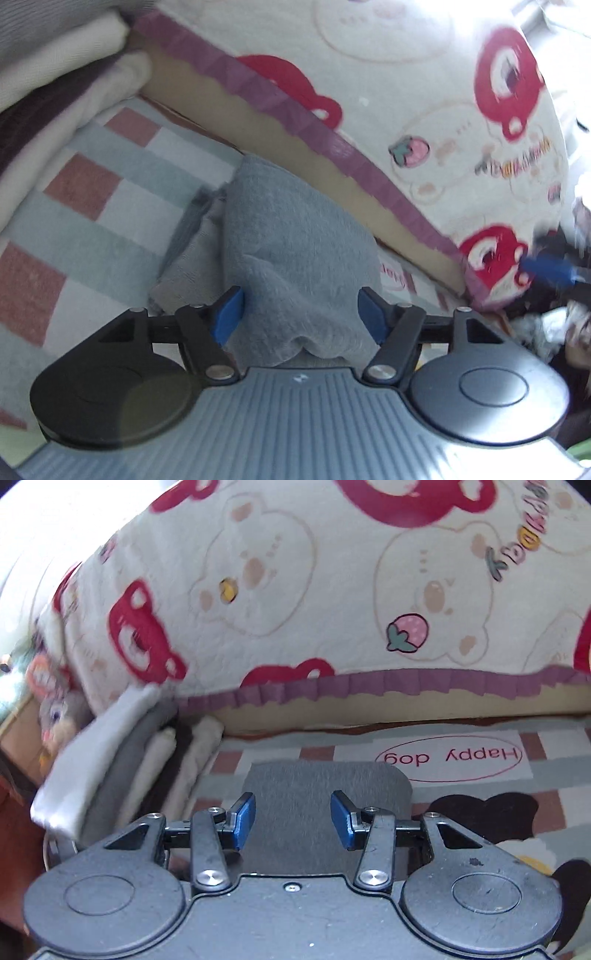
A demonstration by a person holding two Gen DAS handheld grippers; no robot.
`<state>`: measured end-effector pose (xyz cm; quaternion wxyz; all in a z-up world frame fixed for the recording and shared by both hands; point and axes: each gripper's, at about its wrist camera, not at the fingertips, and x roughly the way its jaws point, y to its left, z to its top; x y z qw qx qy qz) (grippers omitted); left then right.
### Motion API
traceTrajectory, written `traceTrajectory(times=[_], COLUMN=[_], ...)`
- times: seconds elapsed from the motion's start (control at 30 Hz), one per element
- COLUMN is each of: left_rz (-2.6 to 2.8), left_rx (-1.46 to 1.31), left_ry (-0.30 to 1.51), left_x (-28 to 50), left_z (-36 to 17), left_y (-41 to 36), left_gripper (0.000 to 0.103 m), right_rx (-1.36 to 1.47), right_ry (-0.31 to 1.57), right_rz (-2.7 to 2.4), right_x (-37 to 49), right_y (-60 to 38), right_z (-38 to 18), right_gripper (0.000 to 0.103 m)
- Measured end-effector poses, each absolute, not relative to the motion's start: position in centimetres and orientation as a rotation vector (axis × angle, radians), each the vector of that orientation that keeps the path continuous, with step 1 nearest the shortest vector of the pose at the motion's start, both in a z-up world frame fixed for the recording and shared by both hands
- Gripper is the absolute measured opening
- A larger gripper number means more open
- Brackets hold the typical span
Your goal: Fold clothes
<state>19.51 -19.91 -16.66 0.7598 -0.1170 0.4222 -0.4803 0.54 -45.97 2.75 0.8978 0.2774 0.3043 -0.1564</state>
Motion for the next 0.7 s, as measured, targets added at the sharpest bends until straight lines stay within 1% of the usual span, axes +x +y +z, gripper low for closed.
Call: traceTrajectory(times=[0.07,0.13,0.2,0.23,0.3,0.37,0.4,0.43,0.5,0.6,0.63,0.7], left_rz=[-1.017,-0.979,-0.957,-0.948,-0.937,-0.913,-0.905,-0.909,-0.94,-0.96,-0.955,-0.914], left_rx=[-0.248,-0.298,-0.363,-0.395,-0.431,-0.476,-0.525,-0.558,-0.571,-0.416,-0.385,-0.383], left_ry=[0.95,0.999,1.044,1.066,1.088,1.096,1.088,1.066,0.985,0.827,0.808,0.833], left_x=[19.8,20.2,20.3,20.3,20.0,19.9,20.1,20.2,20.1,19.3,19.4,20.6], left_z=[-17.2,-17.9,-18.9,-19.5,-20.7,-21.5,-21.5,-21.3,-19.8,-17.7,-17.4,-17.7], left_y=[-20.5,-20.5,-20.2,-20.0,-19.7,-19.1,-18.6,-18.1,-17.5,-18.8,-19.4,-20.5], left_gripper=[0.069,0.069,0.071,0.072,0.073,0.072,0.06,0.027,0.021,0.019,0.019,0.019], right_rx=[0.62,0.588,0.508,0.442,0.322,0.344,0.373,0.377,0.336,0.242,0.233,0.257], right_ry=[0.589,0.587,0.546,0.541,0.563,0.574,0.559,0.555,0.564,0.568,0.57,0.595], right_rz=[-0.282,-0.209,-0.182,-0.177,-0.142,-0.053,-0.011,0.024,0.075,0.09,0.082,0.041], right_x=[1.6,3.3,4.9,5.9,8.3,10.4,11.2,12.0,13.1,12.4,11.9,11.0], right_y=[-45.1,-43.3,-41.9,-41.5,-40.9,-41.8,-42.5,-43.2,-44.3,-45.5,-46.0,-47.2], right_z=[2.0,0.3,-1.2,-1.7,-2.4,-3.2,-3.7,-4.1,-4.9,-6.1,-6.6,-7.9], right_gripper=[0.051,0.051,0.05,0.051,0.051,0.051,0.051,0.051,0.051,0.051,0.051,0.051])
